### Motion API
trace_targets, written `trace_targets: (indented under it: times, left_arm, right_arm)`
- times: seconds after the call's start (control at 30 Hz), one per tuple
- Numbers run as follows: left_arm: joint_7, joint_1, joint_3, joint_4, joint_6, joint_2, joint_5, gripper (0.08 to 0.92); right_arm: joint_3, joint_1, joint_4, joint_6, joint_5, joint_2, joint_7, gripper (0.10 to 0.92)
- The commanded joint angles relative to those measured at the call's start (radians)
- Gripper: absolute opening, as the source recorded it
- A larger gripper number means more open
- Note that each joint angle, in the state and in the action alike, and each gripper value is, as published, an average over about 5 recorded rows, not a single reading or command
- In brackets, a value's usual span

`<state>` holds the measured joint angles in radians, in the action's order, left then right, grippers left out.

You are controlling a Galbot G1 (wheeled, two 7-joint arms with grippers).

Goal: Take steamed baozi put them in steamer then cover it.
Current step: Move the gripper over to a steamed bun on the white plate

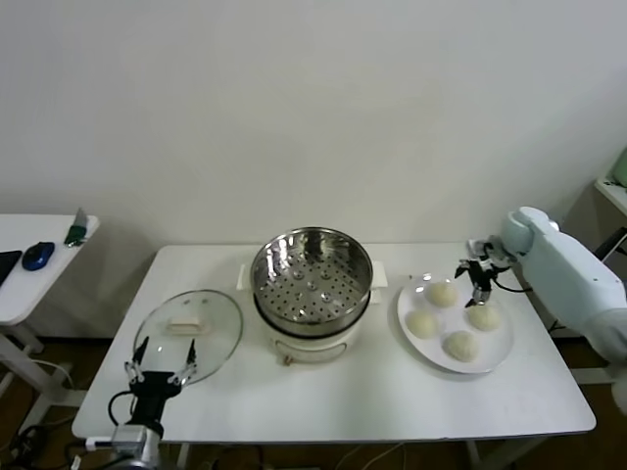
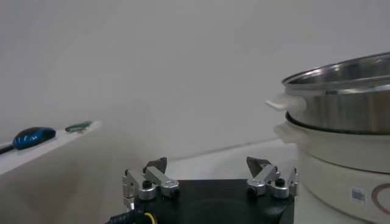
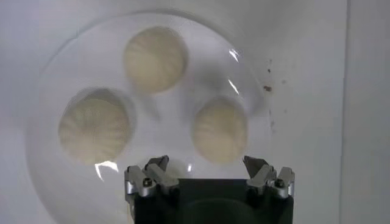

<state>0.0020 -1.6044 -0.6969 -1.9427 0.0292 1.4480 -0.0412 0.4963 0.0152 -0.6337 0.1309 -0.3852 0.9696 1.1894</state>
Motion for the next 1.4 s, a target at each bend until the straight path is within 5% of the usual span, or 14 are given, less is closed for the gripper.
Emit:
trace_targets:
  times: [0.03, 0.3, 0.87, 1.13, 1.4]
  left_arm:
    - [0.002, 0.005, 0.002, 0.011, -0.011, 0.0, 0.012, 0.823]
    - [0.002, 0.025, 0.005, 0.004, -0.027, 0.008, 0.016, 0.823]
    - [0.002, 0.021, -0.004, 0.01, -0.026, 0.0, 0.025, 0.823]
    - [0.002, 0.02, -0.001, 0.002, -0.026, 0.003, 0.022, 0.823]
    - [0.002, 0.008, -0.004, -0.005, -0.023, 0.004, 0.023, 0.823]
  right_arm:
    - [-0.028, 0.023, 0.171, 0.064, -0.139, 0.13, -0.057, 0.823]
    - [-0.125, -0.013, 0.212, 0.126, -0.292, 0.186, -0.162, 0.823]
    - [-0.14, -0.009, 0.251, 0.095, -0.307, 0.208, -0.095, 0.822]
    - [-0.155, -0.008, 0.261, 0.096, -0.317, 0.215, -0.095, 0.714]
    - [-0.145, 0.003, 0.224, 0.114, -0.287, 0.193, -0.084, 0.696]
